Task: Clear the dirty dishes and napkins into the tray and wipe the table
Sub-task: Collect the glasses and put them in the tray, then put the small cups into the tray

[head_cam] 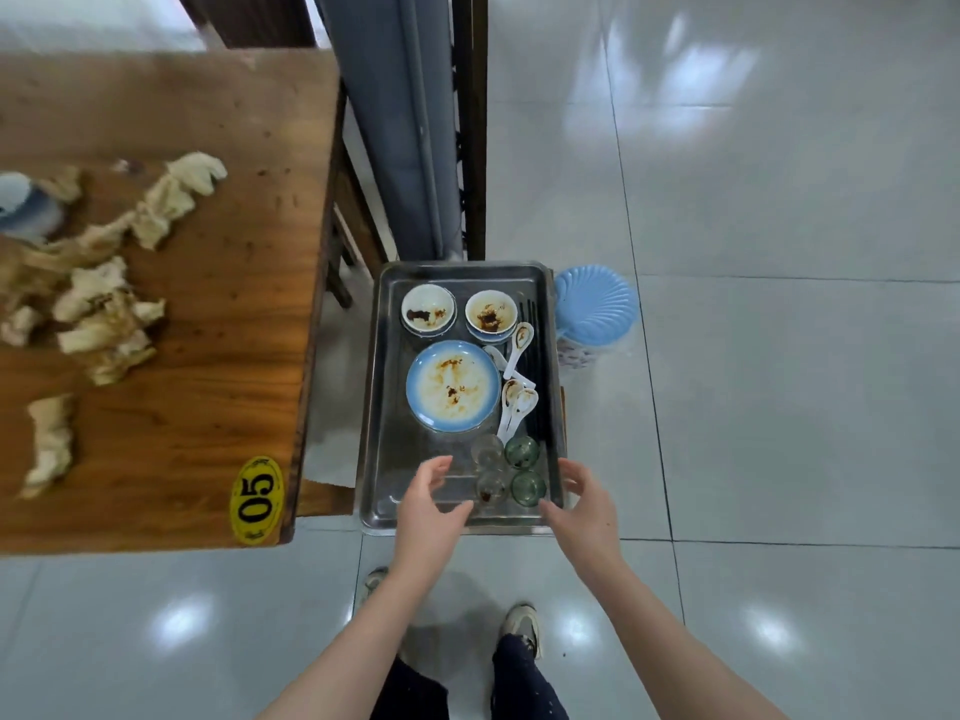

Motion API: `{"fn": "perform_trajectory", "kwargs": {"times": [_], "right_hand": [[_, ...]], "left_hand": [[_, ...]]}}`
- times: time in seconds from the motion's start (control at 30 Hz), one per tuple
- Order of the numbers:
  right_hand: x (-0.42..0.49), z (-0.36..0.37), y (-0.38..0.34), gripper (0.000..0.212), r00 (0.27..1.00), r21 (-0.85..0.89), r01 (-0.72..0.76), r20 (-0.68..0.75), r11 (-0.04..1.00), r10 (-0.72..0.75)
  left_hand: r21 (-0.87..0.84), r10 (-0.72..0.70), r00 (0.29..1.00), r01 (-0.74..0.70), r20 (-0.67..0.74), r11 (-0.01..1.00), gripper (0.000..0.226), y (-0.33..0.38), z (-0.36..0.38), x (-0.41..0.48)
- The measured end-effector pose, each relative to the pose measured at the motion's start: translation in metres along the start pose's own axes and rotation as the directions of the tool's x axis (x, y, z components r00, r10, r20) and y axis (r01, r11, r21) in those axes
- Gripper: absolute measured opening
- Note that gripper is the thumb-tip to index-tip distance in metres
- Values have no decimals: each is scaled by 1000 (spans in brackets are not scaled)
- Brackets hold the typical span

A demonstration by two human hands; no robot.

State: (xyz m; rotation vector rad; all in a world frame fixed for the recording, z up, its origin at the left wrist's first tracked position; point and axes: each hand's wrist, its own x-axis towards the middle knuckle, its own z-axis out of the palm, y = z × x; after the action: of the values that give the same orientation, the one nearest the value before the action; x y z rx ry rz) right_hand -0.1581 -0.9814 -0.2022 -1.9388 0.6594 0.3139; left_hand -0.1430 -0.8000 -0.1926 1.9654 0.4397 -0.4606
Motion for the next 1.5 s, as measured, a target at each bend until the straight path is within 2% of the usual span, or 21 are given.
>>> {"fn": "perform_trajectory", "kwargs": {"times": [0.37, 0.63, 0.8, 0.97, 1.27, 1.5], "right_hand": [[-47, -45, -128, 44, 976, 21, 214, 20, 977, -215], [-76, -41, -235, 40, 907, -55, 420, 68, 906, -417], [-96, -1, -283, 39, 849, -90, 525, 128, 846, -513], [-122, 62, -318, 39, 809, -136, 586, 148, 799, -568], [-178, 202, -361, 37, 800, -129, 595, 191, 793, -569], [-194, 268, -373, 38, 814, -136, 567, 245, 813, -527]], "left_hand": [[-23, 149, 974, -155, -169, 988, 47, 103, -84, -61], [-13, 229, 919, -245, -321, 969, 46, 145, -178, -87], [-51, 234, 888, -275, -396, 960, 43, 144, -249, -89], [-83, 213, 877, -273, -431, 958, 42, 112, -322, -86], [-116, 120, 870, -198, -479, 973, 42, 42, -464, -90], [-153, 80, 871, -175, -486, 973, 44, 1, -522, -86]]}}
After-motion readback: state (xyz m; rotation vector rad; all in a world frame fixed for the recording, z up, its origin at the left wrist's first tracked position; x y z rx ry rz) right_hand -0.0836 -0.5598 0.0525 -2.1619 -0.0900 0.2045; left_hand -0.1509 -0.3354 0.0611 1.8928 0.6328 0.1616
